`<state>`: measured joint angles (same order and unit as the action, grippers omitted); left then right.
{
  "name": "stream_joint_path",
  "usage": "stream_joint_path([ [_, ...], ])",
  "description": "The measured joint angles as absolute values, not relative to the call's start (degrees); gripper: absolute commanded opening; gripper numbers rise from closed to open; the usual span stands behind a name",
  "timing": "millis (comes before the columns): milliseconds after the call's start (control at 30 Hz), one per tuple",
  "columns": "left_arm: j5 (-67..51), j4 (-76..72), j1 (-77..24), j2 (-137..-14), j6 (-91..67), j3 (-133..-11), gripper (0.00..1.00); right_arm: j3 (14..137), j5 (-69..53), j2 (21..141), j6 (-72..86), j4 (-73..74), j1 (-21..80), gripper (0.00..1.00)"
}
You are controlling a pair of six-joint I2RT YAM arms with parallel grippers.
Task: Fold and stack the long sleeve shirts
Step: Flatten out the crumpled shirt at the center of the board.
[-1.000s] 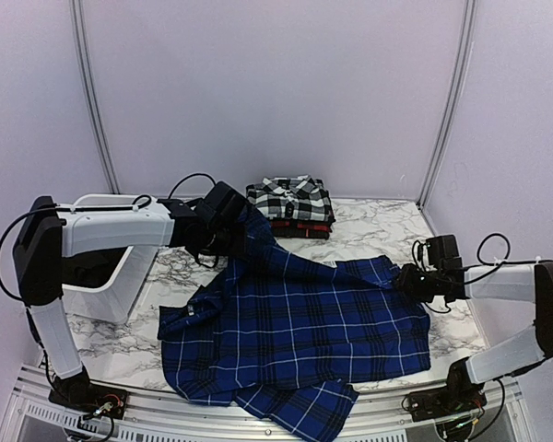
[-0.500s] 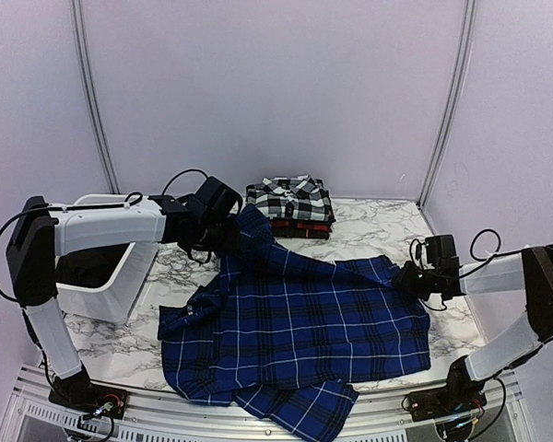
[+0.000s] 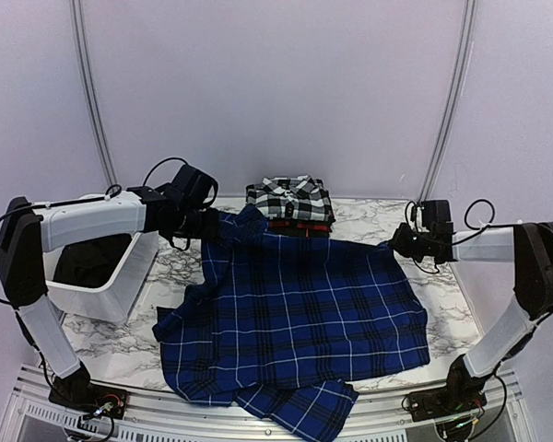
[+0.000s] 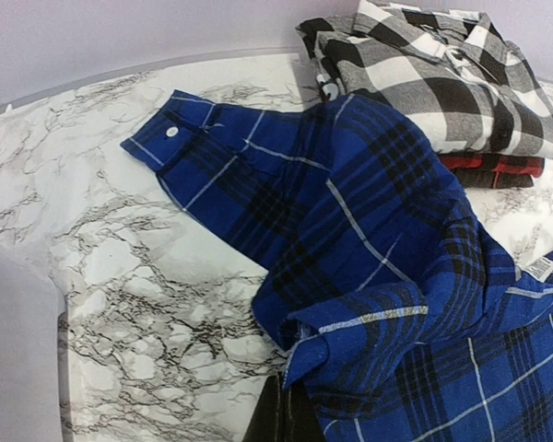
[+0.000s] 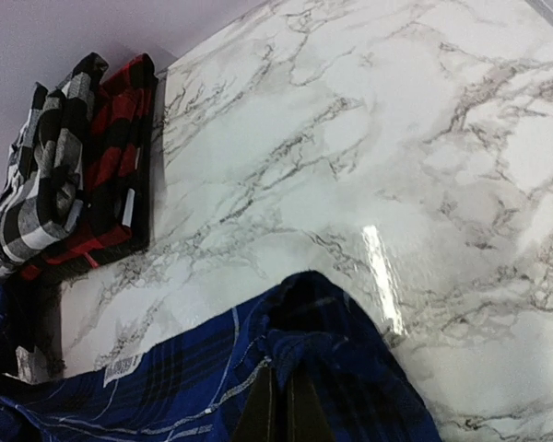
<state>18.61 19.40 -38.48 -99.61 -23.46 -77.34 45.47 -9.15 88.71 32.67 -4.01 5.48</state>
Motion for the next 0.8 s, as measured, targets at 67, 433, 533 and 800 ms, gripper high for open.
stream_joint_path([
  [67, 18.61, 18.98, -37.19, -99.44, -22.68, -76.97, 0.0, 49.17, -9.15, 91.26, 32.49, -3.97, 5.48, 0.0],
  [433, 18.26, 15.16, -31.31, -100.36, -19.62, -75.85, 0.0, 65.04, -8.45, 106.32, 30.92, -3.38, 5.48, 0.0],
  [533, 17.98, 14.04, -29.34, -101.97, -19.03, -75.85, 0.0, 66.48, -7.81, 109.36, 30.39, -2.42, 5.48, 0.0],
  [800, 17.98, 13.52, -25.85, -104.64, -19.64, -75.85, 0.0, 66.48, -5.56, 109.8, 29.69, 0.19, 5.15, 0.0],
])
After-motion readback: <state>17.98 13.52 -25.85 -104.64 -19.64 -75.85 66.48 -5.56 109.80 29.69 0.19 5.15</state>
